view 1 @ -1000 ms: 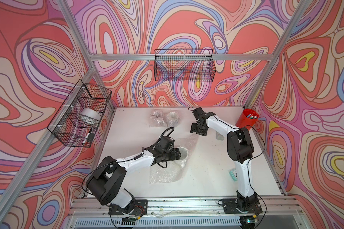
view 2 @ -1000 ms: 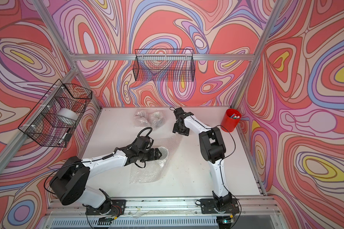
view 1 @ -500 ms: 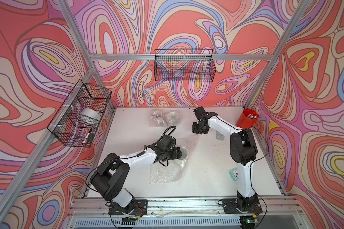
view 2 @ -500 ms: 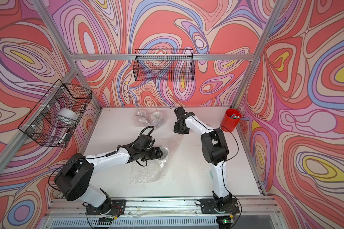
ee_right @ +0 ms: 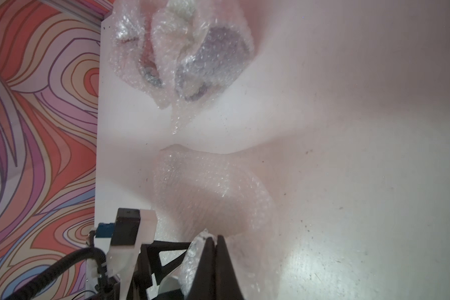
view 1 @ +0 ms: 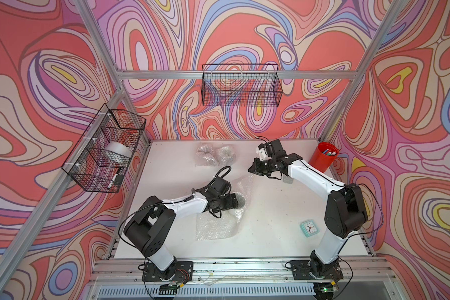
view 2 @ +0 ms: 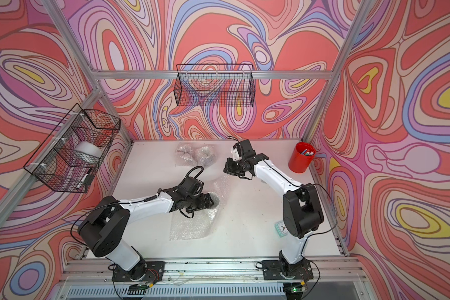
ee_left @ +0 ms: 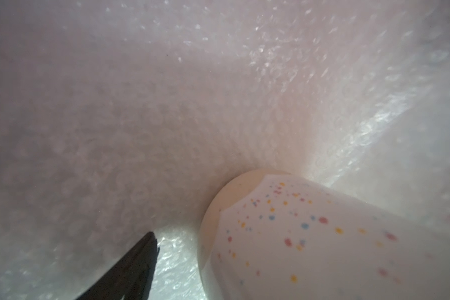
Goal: Wrap mugs in bubble wrap
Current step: Wrap the mug in bubble wrap.
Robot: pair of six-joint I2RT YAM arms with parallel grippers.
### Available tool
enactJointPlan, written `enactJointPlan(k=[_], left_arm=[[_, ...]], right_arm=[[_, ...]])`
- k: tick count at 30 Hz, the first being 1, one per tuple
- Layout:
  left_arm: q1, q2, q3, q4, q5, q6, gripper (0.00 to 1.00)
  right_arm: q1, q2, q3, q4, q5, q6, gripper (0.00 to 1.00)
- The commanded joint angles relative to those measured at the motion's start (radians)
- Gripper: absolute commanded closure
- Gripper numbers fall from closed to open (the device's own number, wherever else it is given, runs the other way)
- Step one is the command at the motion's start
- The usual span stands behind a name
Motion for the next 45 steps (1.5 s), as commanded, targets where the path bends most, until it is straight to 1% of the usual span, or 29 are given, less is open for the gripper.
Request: enactJointPlan(k=[1,11,14,17,23,28,30,31,34,37,45], left_arm=[[-0.003,0.022,0.015,-0.028,-0.009,-0.034,0.13],[-0.003,0.022,0.002,-0.017,-0.011,-0.071,0.14],[-0.003,0.0,-0.01,-0.012,-0.027,-0.094,0.2],[-0.003,-0.045,-0.034,0.004,-0.047,-0.118,0.31],[-0.004,-0.127,-0.07,0.012,-0.066,-0.128,0.41],[-0.003,-0.227,-0.104,-0.016,-0.122,-0.123,0.47],[-0.003,-0.262,-0.105,-0.028,-0.146,-0.115,0.47],[-0.003,-0.279,-0.106,-0.026,-0.155,-0.108,0.45],[-0.003,-0.305,-0.107,0.017,-0.153,-0.076,0.31],[-0.004,-0.303,-0.1,0.05,-0.14,-0.052,0.22],[-0.003,-0.217,-0.081,0.142,-0.069,-0.042,0.2]], right_arm=[[0.029,-0.054,-0.049,0.047,-0.094,0.012,1.0],[0.153,-0.147,-0.174,0.102,-0.145,0.046,1.0],[0.182,-0.158,-0.22,0.109,-0.142,0.064,1.0],[0.203,-0.158,-0.261,0.118,-0.128,0.079,1.0],[0.224,-0.143,-0.32,0.123,-0.09,0.087,1.0],[0.246,-0.097,-0.315,0.1,-0.063,0.055,1.0],[0.257,-0.073,-0.308,0.084,-0.042,0.048,1.0],[0.263,-0.059,-0.307,0.081,-0.034,0.043,1.0],[0.279,-0.022,-0.308,0.084,-0.025,0.041,1.0],[0.287,-0.005,-0.31,0.097,-0.017,0.043,1.0],[0.288,0.001,-0.3,0.101,-0.009,0.042,1.0]])
